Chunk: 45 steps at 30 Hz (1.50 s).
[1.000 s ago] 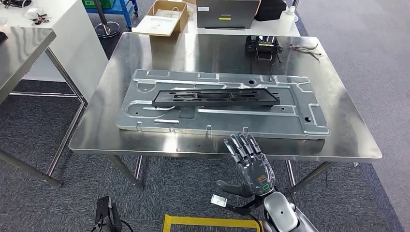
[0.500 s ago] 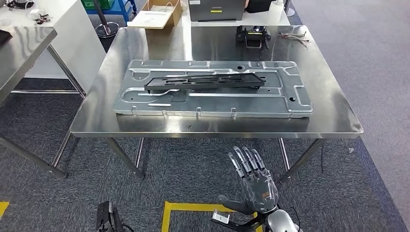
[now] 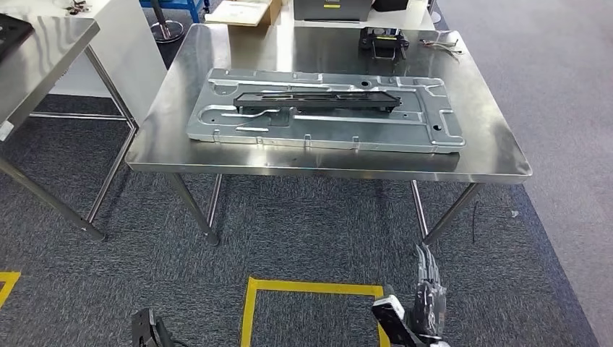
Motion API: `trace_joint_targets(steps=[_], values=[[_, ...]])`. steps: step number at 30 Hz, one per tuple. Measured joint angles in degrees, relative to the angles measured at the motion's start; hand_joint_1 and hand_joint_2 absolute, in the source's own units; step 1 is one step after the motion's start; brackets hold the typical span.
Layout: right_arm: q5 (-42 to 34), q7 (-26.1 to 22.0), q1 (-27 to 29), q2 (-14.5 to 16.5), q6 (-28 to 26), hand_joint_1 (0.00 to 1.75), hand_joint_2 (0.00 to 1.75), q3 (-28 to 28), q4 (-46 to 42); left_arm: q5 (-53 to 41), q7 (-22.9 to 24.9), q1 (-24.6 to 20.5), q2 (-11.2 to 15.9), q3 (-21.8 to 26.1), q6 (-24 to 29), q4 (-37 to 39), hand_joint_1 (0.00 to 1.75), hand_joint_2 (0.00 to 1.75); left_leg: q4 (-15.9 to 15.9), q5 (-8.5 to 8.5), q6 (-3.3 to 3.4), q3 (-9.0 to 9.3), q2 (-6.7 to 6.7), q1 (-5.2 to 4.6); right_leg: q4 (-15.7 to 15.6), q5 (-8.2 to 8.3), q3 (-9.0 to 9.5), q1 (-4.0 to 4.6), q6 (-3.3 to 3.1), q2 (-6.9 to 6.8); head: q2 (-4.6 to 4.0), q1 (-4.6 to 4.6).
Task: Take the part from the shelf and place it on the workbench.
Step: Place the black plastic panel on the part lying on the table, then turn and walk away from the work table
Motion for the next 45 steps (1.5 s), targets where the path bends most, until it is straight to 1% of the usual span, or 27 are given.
trace_joint_targets(steps=[2,4,8,9,12,13,15,16,19,20,21,22,24,26,27,28,30,32,34,35,36,38,39,40,42,43,45], values=[[-5.2,-2.0,-0.8,0.2,2.4,0.0,0.87,-2.9,4.0,0.7,-0.3,0.2,0.0,-0.3,0.0,0.0,0.0,0.0,0.0,1.34,0.4,-1.64,0.04,-0.13,6.3,-5.69,-1.69,-0.14,0.4,0.08,0.0,0.0],[-6.5,-2.8,-1.1,0.2,3.0,0.0,1.75,-4.1,5.5,0.9,-0.4,0.4,0.0,-0.5,-0.1,0.0,0.0,0.0,0.1,1.91,0.44,-2.39,0.04,-0.21,9.4,-7.7,-2.39,-0.2,0.58,0.09,0.0,0.0],[-7.9,-3.3,-1.5,0.3,4.4,0.0,1.75,-5.7,7.7,1.0,-0.5,0.6,0.0,-0.7,-0.1,0.0,0.0,0.0,0.3,2.7,0.37,-3.62,0.07,-0.27,12.3,-7.38,-2.38,-0.22,0.69,0.09,0.0,0.0],[-11.2,-4.0,-2.2,0.2,9.3,0.0,1.75,-7.6,10.2,1.5,-0.7,0.8,0.0,-0.9,-0.2,0.0,0.0,0.0,0.7,3.53,0.19,-4.98,0.1,-0.31,9.7,-6.2,0.89,-0.16,0.44,0.09,0.0,-0.01],[-21.6,-6.3,-4.8,-0.3,27.0,0.0,0.44,-14.5,18.8,3.3,-1.4,1.3,0.1,-1.4,-0.8,0.0,0.0,0.0,2.0,5.96,-0.81,-8.3,0.16,-0.54,-4.5,-4.78,12.69,0.24,-0.57,0.02,0.0,-0.03],[-22.5,-6.7,-5.2,-0.5,29.3,0.0,0.0,-15.9,20.7,3.6,-1.6,1.4,0.1,-1.6,-1.0,-0.1,0.0,0.0,1.9,6.44,-1.15,-8.43,0.17,-0.53,-5.9,-5.19,13.3,0.37,-0.73,-0.01,0.0,-0.03],[-23.7,-6.9,-5.8,-1.2,32.8,0.0,0.0,-18.5,25.2,4.4,-1.8,1.9,0.3,-1.9,-1.1,-0.2,0.0,0.0,2.1,6.56,-1.84,-8.75,0.09,-0.37,-6.2,-4.25,12.74,0.27,-1.27,-0.16,0.0,-0.03],[-23.9,-6.9,-6.2,-1.8,34.2,0.0,0.0,-19.7,27.7,4.7,-1.9,2.2,0.4,-2.0,-1.2,-0.2,0.0,0.0,3.1,5.13,-2.17,-9.2,0.0,-0.29,-6.3,-3.57,12.23,0.13,-1.69,-0.28,0.0,-0.02],[-24.1,-6.1,-6.8,-3.4,36.1,0.0,0.0,-22.9,34.6,5.7,-2.0,2.9,0.7,-2.3,-1.5,-0.3,0.0,0.0,12.4,-3.69,-3.04,-11.89,-0.13,0.12,-6.1,-1.47,9.61,-0.04,-2.4,-0.49,0.0,-0.03],[-24.1,-5.6,-6.9,-3.9,36.3,0.0,0.0,-23.7,36.5,6.0,-2.0,3.0,0.8,-2.4,-1.5,-0.4,0.0,0.0,16.0,-5.4,-3.27,-12.46,-0.13,0.25,-5.9,-0.8,8.54,-0.03,-2.37,-0.51,0.0,-0.03],[-24.1,-4.8,-6.9,-4.3,36.4,0.0,0.0,-24.5,38.2,6.3,-2.0,3.2,0.8,-2.4,-1.6,-0.4,0.0,0.0,18.3,-5.49,-3.44,-12.33,-0.13,0.34,-5.6,-0.17,7.43,-0.03,-2.28,-0.52,0.0,-0.03],[-24.1,-4.0,-6.9,-4.7,36.6,0.0,0.0,-25.2,39.8,6.6,-2.1,3.3,0.9,-2.4,-1.6,-0.4,0.0,0.0,19.0,-4.28,-3.52,-11.34,-0.13,0.42,-5.2,0.42,6.28,-0.04,-2.16,-0.53,0.0,-0.03],[-24.1,-2.7,-6.7,-5.3,36.6,0.0,0.0,-26.5,42.6,7.2,-2.2,3.5,1.0,-2.5,-1.7,-0.5,0.0,0.0,14.5,-1.26,-3.35,-6.49,-0.15,0.49,-4.3,1.42,4.15,-0.08,-1.79,-0.51,0.0,-0.04],[-24.1,-2.2,-6.7,-5.7,36.5,0.0,0.0,-27.4,44.5,7.5,-2.4,3.5,1.1,-2.7,-1.7,-0.6,0.0,0.0,5.9,-2.07,-2.8,-0.34,-0.2,0.28,-3.6,2.3,2.71,0.02,-1.24,-0.44,0.0,-0.04],[-24.1,-1.9,-6.7,-5.9,36.5,0.0,0.0,-27.7,45.3,7.6,-2.4,3.5,1.1,-2.7,-1.7,-0.7,0.0,0.0,2.9,-3.05,-2.47,1.44,-0.24,0.12,-3.4,2.8,2.4,0.03,-0.92,-0.43,0.0,-0.03],[-24.0,-1.4,-6.7,-6.1,36.3,0.0,0.0,-28.0,45.9,7.7,-2.4,3.6,1.1,-2.8,-1.7,-0.7,0.0,0.0,1.3,-3.65,-2.11,2.16,-0.25,-0.08,-3.5,3.37,2.24,0.0,-0.56,-0.45,0.0,-0.03],[-23.7,0.3,-6.6,-6.5,35.8,0.0,0.0,-28.8,47.1,8.4,-2.5,3.8,1.1,-2.9,-1.7,-0.8,0.0,0.0,0.7,-2.73,-1.21,1.53,-0.14,-0.08,-3.7,4.02,2.05,-0.15,0.19,-0.41,0.0,-0.02],[-23.3,2.3,-6.6,-6.8,35.2,0.0,0.0,-29.6,48.0,9.2,-2.6,4.0,1.2,-3.0,-1.7,-0.9,0.0,0.0,0.4,-1.33,-0.18,0.32,0.09,0.11,-1.4,0.7,0.97,-0.31,0.72,-0.2,0.0,-0.01],[-22.5,4.5,-6.6,-7.0,34.2,0.0,0.0,-30.4,48.8,10.0,-2.8,4.2,1.2,-3.2,-1.7,-0.9,0.0,0.0,0.4,-0.12,0.4,-1.41,0.06,0.06,5.0,-5.33,-0.91,-0.46,0.99,-0.05,0.0,-0.02],[-21.7,5.9,-6.6,-7.0,33.4,0.0,0.0,-30.6,49.1,10.3,-2.9,4.4,1.3,-3.4,-1.6,-0.9,0.0,0.0,0.4,0.45,0.46,-2.3,-0.05,0.0,8.7,-7.12,-1.71,-0.48,1.1,-0.03,0.0,-0.02],[-20.8,7.4,-6.6,-7.1,32.5,0.0,0.0,-30.7,49.4,10.6,-2.9,4.6,1.3,-3.5,-1.6,-1.0,0.0,0.0,0.5,1.12,0.41,-3.17,-0.21,-0.05,11.5,-7.26,-2.02,-0.48,1.16,-0.03,0.0,-0.02],[-19.0,10.4,-6.6,-7.3,31.1,0.0,0.0,-30.8,49.8,11.2,-3.0,4.8,1.3,-3.8,-1.4,-1.0,0.0,0.0,0.7,2.4,0.12,-4.89,-0.7,-0.09,12.3,-4.17,-0.16,-0.48,1.04,0.14,0.0,-0.02],[-18.4,11.4,-6.6,-7.4,30.7,0.0,0.0,-30.8,50.0,11.4,-3.0,4.9,1.3,-3.9,-1.3,-1.0,0.0,0.0,0.9,2.96,-0.07,-5.65,-1.09,-0.08,9.7,-2.59,2.34,-0.48,0.83,0.59,0.0,-0.02],[-18.0,12.1,-6.6,-7.4,30.5,0.0,0.0,-30.8,50.2,11.6,-3.0,4.9,1.3,-4.1,-1.3,-1.0,0.0,0.0,1.1,3.41,-0.3,-6.31,-1.48,-0.11,5.5,-2.25,5.78,-0.48,0.48,1.7,0.0,-0.02],[-17.5,12.9,-6.6,-7.6,30.1,0.0,0.0,-30.8,50.4,11.8,-3.0,4.9,1.3,-4.4,-1.2,-1.0,0.0,0.0,1.6,4.19,-0.83,-7.16,-2.26,-0.27,-2.9,-4.09,11.63,-0.49,-0.08,3.61,0.0,-0.03],[-17.2,13.4,-6.6,-7.6,30.0,0.0,0.0,-30.8,50.5,11.9,-3.0,4.9,1.3,-4.6,-1.1,-1.0,0.0,0.0,1.7,4.61,-1.17,-7.43,-2.66,-0.32,-5.2,-5.07,13.06,-0.42,-0.31,3.99,0.0,-0.03],[-16.4,15.2,-6.6,-7.6,29.6,0.0,0.0,-30.8,50.9,12.4,-2.9,5.0,1.4,-4.9,-0.9,-1.0,0.0,0.0,1.8,5.25,-1.9,-7.88,-3.44,-0.29,-6.4,-5.22,13.24,-0.49,-0.82,2.86,0.0,-0.02]])
